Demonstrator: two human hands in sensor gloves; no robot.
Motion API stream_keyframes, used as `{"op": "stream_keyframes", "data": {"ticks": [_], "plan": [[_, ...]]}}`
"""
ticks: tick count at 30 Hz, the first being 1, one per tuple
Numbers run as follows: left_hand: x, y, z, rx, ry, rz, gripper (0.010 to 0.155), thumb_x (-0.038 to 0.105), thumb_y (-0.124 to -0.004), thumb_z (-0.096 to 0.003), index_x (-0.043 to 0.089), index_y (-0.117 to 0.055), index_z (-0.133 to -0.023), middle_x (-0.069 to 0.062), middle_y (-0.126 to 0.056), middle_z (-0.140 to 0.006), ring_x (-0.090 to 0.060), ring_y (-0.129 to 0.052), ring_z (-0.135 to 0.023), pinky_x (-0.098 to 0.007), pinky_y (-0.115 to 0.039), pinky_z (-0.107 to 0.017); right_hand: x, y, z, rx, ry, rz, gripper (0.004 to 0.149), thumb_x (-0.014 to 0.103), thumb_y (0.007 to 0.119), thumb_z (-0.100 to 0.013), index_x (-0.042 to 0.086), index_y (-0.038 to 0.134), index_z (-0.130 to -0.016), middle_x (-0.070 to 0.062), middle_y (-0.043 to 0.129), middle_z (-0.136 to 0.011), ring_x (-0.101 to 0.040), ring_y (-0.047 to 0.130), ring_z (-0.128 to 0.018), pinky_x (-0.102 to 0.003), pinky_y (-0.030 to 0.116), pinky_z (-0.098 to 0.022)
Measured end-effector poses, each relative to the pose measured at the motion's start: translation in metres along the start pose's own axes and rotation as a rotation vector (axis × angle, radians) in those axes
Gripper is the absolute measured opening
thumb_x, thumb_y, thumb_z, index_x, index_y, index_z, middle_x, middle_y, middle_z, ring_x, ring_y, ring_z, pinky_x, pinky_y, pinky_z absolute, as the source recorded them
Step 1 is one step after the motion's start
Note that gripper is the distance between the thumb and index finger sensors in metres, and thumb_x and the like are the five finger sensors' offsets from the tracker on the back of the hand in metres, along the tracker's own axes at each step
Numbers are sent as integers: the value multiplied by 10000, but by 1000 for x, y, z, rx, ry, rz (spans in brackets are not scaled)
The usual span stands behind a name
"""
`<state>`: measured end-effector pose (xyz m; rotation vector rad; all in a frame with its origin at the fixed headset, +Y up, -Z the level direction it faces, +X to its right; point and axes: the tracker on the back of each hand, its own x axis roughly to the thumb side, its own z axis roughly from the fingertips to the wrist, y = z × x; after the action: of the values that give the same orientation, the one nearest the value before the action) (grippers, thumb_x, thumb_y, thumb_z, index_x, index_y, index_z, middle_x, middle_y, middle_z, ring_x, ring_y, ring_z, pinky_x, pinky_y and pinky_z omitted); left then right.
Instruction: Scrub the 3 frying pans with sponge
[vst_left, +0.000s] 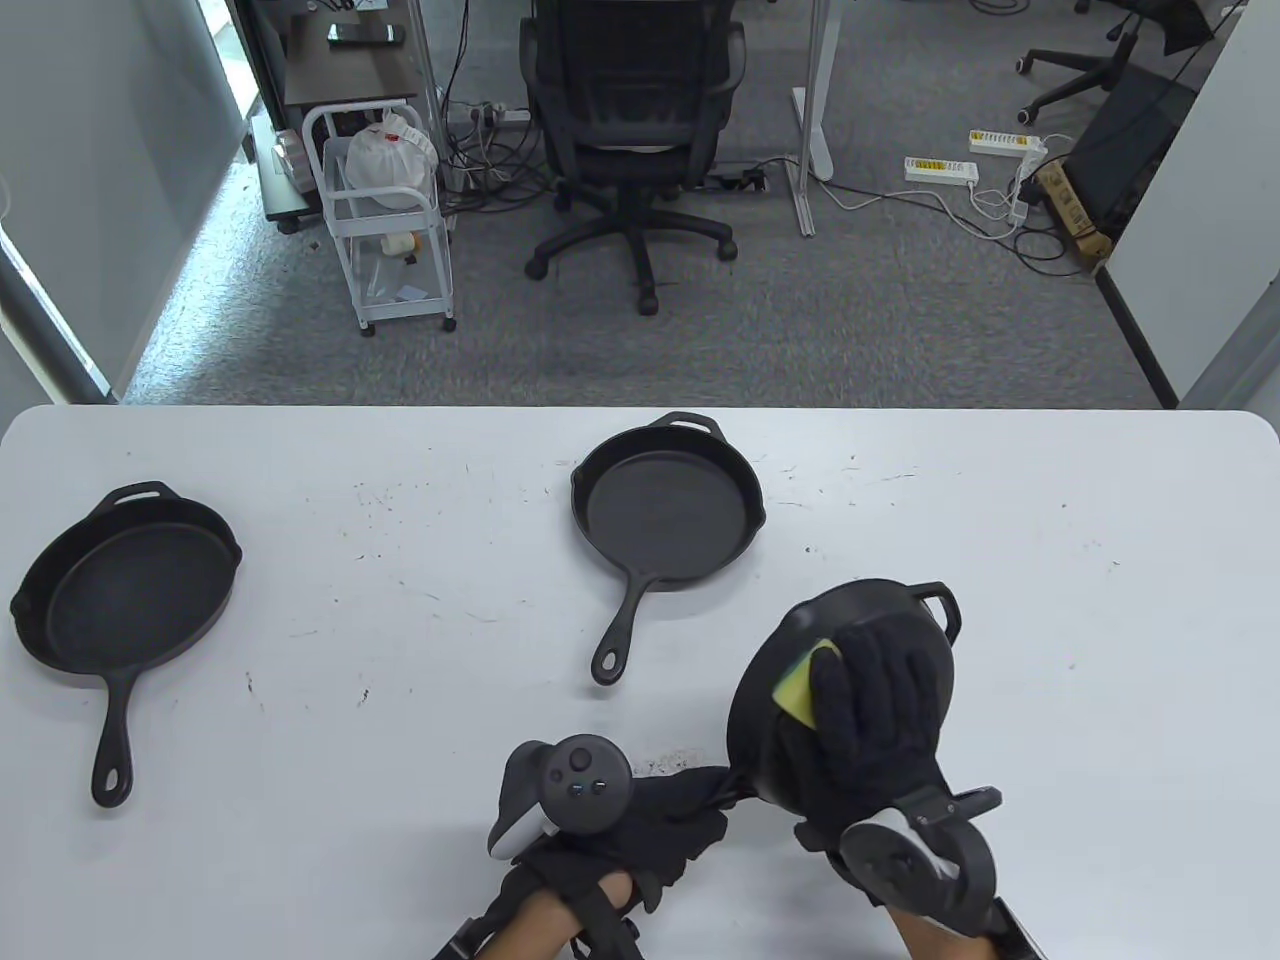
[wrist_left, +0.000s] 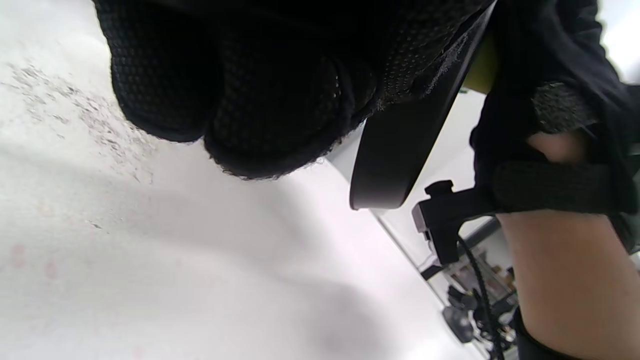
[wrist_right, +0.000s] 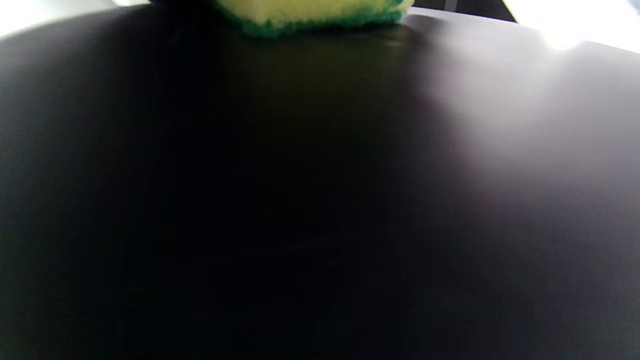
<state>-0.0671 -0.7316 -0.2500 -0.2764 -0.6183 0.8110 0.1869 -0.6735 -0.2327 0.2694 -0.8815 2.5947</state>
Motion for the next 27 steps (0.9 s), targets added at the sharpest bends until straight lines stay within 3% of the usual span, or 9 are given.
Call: {"op": "stream_keyframes", "data": {"ticks": [5, 7, 10, 14, 17, 20, 24, 27], "plan": [[-9, 7, 3, 97, 23, 77, 581, 395, -842, -513, 144, -821, -1037, -11, -1064, -663, -135, -1126, -332, -456, -964, -452, -33, 17, -6, 83, 135, -50, 692, 465, 636, -472, 353, 289, -1059, -38, 385, -1171, -357, 514, -1082, -634, 401, -756], [-14, 12, 6, 153, 44, 120, 580, 396, -835, -518, 145, -815, -1041, -12, -1060, -667, -138, -1124, -335, -459, -961, -453, -34, 28, -6, 149, 124, -41, 695, 463, 641, -472, 347, 285, -1058, -43, 384, -1170, -356, 526, -1080, -627, 413, -756], [-18, 17, 11, 231, 76, 173, 577, 402, -817, -527, 152, -802, -1046, -6, -1053, -674, -133, -1119, -342, -458, -959, -455, -22, 39, -2, 210, 57, -29, 704, 470, 665, -471, 344, 301, -1061, -49, 397, -1167, -352, 553, -1072, -618, 453, -751], [-21, 18, 14, 288, 133, 210, 582, 399, -789, -536, 134, -777, -1054, -9, -1038, -682, -132, -1114, -347, -458, -955, -456, 20, 51, 13, 285, -124, 13, 706, 472, 670, -471, 357, 294, -1057, -43, 386, -1169, -343, 554, -1074, -608, 466, -754], [-23, 17, 11, 229, 134, 215, 582, 391, -796, -531, 119, -789, -1045, -18, -1046, -669, -139, -1116, -333, -463, -957, -444, 43, 46, 21, 232, -240, 104, 707, 476, 664, -468, 373, 278, -1051, -21, 369, -1172, -326, 540, -1082, -601, 465, -758], [-19, 11, 6, 140, 112, 205, 578, 383, -810, -531, 120, -792, -1046, -23, -1048, -667, -147, -1116, -329, -468, -953, -445, 47, 36, 21, 163, -271, 156, 708, 482, 660, -466, 377, 275, -1051, -19, 371, -1172, -320, 543, -1082, -600, 462, -761], [-9, 5, 0, 41, 50, 34, 577, 384, -832, -516, 135, -816, -1036, -13, -1063, -656, -139, -1122, -320, -460, -962, -442, 25, 19, 10, 89, -144, 55, 703, 486, 644, -466, 371, 276, -1054, -16, 371, -1174, -332, 518, -1085, -611, 448, -761], [-9, 4, -1, -20, 14, 63, 578, 371, -848, -512, 131, -822, -1037, -27, -1065, -661, -154, -1121, -326, -471, -954, -449, 0, 9, -1, 65, -6, -1, 704, 488, 645, -468, 366, 281, -1058, -20, 366, -1175, -329, 498, -1090, -621, 437, -761]]}}
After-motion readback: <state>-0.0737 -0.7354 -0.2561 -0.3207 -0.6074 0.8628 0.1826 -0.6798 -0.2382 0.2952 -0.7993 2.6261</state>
